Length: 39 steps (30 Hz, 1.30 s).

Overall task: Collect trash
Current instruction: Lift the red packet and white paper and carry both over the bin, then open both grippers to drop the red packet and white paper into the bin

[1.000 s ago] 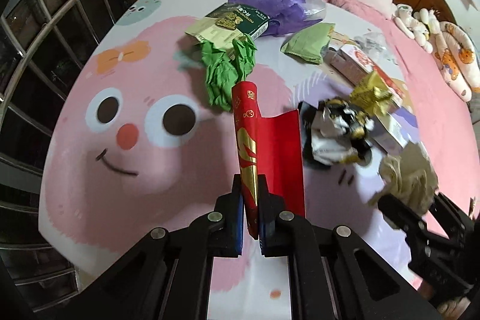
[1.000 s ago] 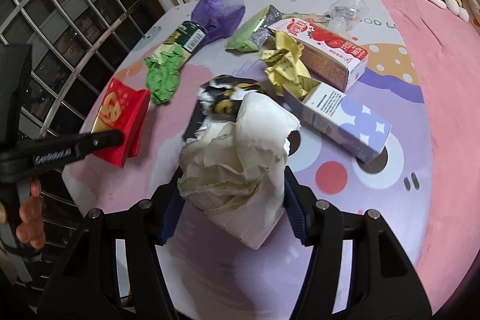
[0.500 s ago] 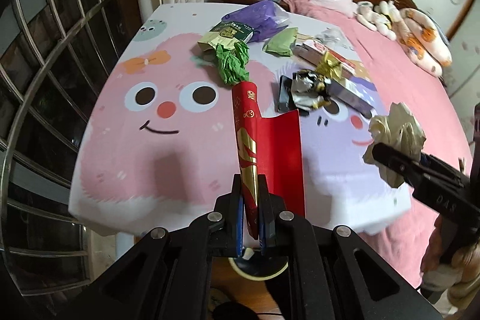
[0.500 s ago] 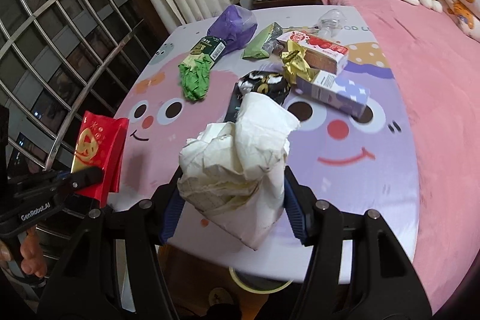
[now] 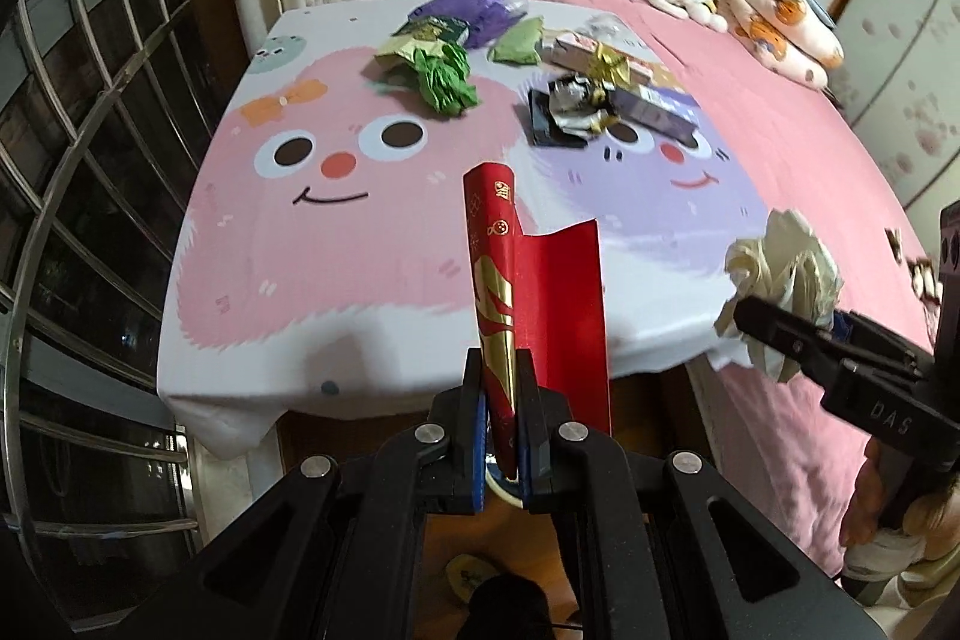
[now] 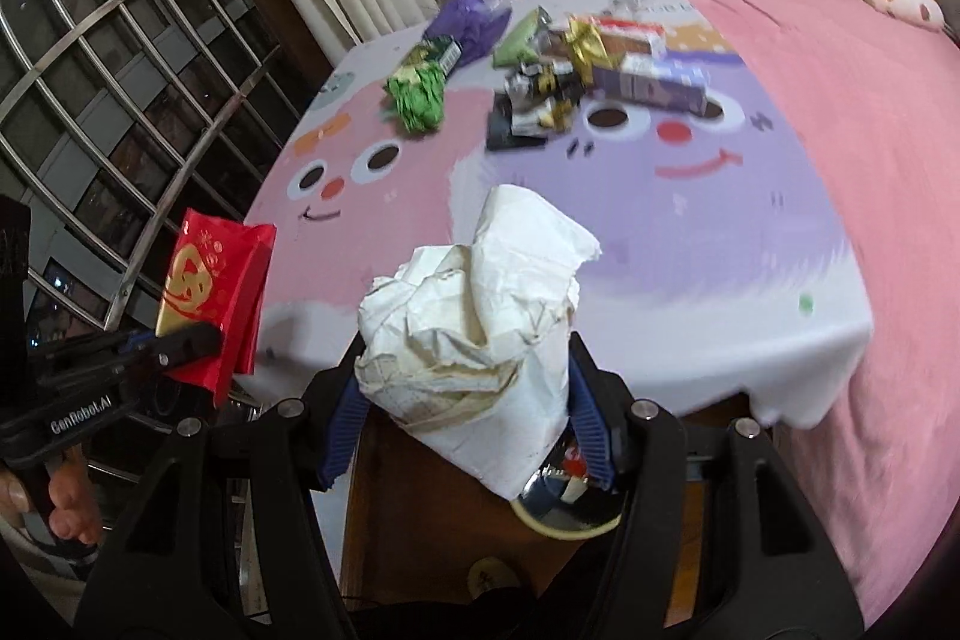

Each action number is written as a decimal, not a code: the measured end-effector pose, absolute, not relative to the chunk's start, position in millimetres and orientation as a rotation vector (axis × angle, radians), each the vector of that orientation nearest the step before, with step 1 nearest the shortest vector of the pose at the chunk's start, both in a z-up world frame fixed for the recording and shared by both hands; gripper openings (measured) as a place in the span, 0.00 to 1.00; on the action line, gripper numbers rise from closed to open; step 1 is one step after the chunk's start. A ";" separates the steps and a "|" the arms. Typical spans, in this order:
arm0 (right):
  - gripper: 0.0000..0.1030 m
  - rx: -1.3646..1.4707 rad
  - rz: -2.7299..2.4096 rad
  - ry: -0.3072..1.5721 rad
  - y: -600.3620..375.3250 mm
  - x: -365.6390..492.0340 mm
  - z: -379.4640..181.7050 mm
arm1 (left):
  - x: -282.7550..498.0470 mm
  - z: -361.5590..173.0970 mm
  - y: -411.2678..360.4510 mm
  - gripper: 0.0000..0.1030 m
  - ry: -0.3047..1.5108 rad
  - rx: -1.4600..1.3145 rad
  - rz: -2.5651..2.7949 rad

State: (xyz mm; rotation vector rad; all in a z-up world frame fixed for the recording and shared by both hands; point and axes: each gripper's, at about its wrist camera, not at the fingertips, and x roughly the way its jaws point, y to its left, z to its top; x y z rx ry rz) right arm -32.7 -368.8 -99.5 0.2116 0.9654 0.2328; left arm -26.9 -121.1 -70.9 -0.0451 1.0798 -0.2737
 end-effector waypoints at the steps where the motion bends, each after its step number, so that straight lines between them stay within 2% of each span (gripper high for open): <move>1: 0.55 0.220 0.224 0.977 -367.3 -41.2 -105.2 | -30.6 -73.3 -120.3 0.07 1.083 -0.038 -0.281; 9: 0.55 0.253 0.204 1.037 -366.8 -70.8 -144.6 | -53.3 -111.3 -131.2 0.07 1.152 0.016 -0.380; 17: 0.55 0.270 0.204 1.154 -356.8 -83.4 -217.5 | -71.1 -175.6 -162.5 0.07 1.215 0.151 -0.448; 29: 0.56 0.277 0.125 1.308 -370.3 -71.8 -374.8 | -66.2 -345.6 -200.8 0.07 1.379 0.148 -0.433; 39: 0.60 0.408 0.077 1.371 -392.7 -66.8 -496.8 | -32.4 -469.4 -228.0 0.08 1.419 0.109 -0.364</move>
